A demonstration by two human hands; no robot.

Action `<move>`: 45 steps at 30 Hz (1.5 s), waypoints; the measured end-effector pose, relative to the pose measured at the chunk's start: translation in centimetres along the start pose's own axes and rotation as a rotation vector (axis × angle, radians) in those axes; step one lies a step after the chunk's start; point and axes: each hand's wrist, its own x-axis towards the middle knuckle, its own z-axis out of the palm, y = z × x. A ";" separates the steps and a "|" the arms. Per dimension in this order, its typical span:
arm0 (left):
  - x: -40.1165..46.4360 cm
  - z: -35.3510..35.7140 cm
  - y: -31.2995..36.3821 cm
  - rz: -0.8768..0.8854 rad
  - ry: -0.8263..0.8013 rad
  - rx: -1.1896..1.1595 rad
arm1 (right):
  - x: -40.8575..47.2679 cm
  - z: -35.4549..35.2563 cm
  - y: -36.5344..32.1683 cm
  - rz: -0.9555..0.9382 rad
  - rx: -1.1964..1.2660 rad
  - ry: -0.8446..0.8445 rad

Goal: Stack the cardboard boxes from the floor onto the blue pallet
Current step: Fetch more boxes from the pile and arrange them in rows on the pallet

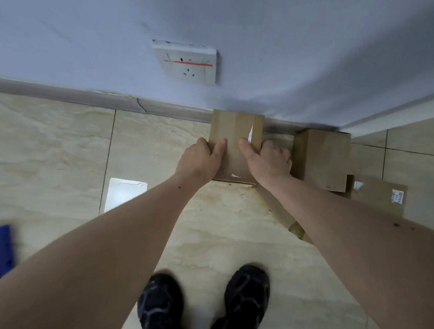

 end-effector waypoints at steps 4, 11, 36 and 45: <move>-3.5 -3.9 -0.3 -0.008 -0.014 -0.133 | -4.7 -2.3 -2.2 0.087 0.352 -0.101; -9.9 -9.4 -1.2 -0.019 -0.056 -0.291 | -11.4 -2.9 -5.3 0.046 0.572 -0.096; -33.1 -17.4 -19.7 -0.112 0.213 -0.560 | -35.7 7.2 -12.7 -0.271 0.360 -0.122; -39.8 -22.6 -34.2 -0.125 0.315 -0.659 | -45.9 18.4 -19.7 -0.374 0.315 -0.178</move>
